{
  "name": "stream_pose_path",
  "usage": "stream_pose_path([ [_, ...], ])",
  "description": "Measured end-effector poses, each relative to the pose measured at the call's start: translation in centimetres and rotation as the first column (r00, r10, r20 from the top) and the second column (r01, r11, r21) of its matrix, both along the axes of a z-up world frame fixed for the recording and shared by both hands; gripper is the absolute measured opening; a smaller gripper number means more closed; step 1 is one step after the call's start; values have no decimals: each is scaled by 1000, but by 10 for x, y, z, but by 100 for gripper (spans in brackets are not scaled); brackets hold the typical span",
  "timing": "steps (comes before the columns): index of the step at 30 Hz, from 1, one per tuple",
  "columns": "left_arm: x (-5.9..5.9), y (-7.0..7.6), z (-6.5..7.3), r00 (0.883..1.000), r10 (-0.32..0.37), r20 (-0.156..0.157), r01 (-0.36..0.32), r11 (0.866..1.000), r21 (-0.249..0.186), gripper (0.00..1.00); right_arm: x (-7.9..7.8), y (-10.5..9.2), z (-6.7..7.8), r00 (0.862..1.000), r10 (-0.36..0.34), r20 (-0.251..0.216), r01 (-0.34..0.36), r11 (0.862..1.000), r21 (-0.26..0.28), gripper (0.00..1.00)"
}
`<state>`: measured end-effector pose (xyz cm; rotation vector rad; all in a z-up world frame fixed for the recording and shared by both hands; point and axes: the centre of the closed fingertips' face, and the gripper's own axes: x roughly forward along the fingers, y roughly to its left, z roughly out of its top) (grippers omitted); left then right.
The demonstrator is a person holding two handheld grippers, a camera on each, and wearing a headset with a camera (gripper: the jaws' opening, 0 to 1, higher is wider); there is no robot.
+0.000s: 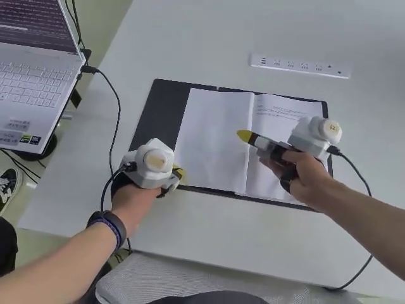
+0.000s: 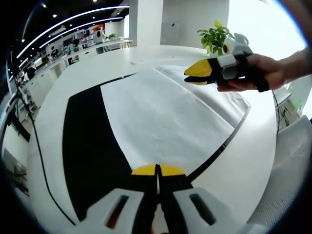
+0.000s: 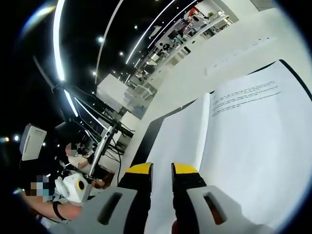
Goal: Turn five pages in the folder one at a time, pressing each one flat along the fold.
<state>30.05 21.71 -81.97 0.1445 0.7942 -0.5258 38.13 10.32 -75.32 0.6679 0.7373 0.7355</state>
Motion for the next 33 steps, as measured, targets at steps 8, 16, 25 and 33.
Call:
stream_pose_path([
  [8,1,1,1,1000,3,0,-3,1000,0,0,6,-1,-6,1000,26,1,-26,1000,-10,11],
  [16,1,1,1,1000,19,7,-18,1000,-19,0,13,-6,-16,1000,9,-13,-9,1000,-16,7],
  [25,0,1,1,1000,13,11,-13,1000,-11,0,13,-7,-24,999,-2,-40,1,1000,-6,0],
  [33,1,2,0,1000,15,12,-14,1000,-8,0,24,-6,-21,999,-3,-32,4,1000,19,0],
])
